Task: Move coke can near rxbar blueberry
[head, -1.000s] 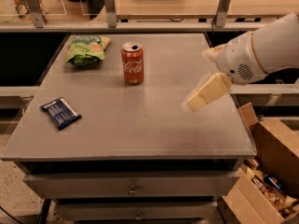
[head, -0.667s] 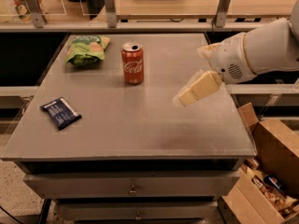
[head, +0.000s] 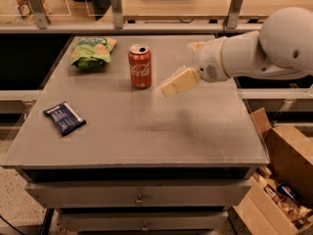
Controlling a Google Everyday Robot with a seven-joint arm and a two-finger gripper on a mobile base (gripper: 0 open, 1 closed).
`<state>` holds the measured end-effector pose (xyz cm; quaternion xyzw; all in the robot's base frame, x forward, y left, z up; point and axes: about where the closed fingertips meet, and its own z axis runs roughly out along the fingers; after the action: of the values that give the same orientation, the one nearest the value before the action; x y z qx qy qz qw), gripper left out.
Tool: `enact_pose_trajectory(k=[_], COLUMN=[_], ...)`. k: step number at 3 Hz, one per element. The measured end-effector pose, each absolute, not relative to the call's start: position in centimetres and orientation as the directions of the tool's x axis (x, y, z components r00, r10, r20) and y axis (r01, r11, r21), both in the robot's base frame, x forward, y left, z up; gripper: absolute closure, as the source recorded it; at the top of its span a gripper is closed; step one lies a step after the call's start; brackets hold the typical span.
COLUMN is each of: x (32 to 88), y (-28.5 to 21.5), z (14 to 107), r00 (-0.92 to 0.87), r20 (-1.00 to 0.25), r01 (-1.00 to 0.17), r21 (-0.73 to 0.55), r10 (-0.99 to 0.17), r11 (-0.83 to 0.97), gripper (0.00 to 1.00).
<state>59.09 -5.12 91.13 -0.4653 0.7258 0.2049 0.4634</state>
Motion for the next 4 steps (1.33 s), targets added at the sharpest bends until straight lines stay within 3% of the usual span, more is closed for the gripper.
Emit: enact_pose_trajectory(k=[4], x=[65.8], y=[-0.8], z=[88.2], r00=[-0.1], r20=[-0.931], r01=[-0.848], r21=[-0.104], r10=[-0.35], r11=[0.519], gripper=[0.0])
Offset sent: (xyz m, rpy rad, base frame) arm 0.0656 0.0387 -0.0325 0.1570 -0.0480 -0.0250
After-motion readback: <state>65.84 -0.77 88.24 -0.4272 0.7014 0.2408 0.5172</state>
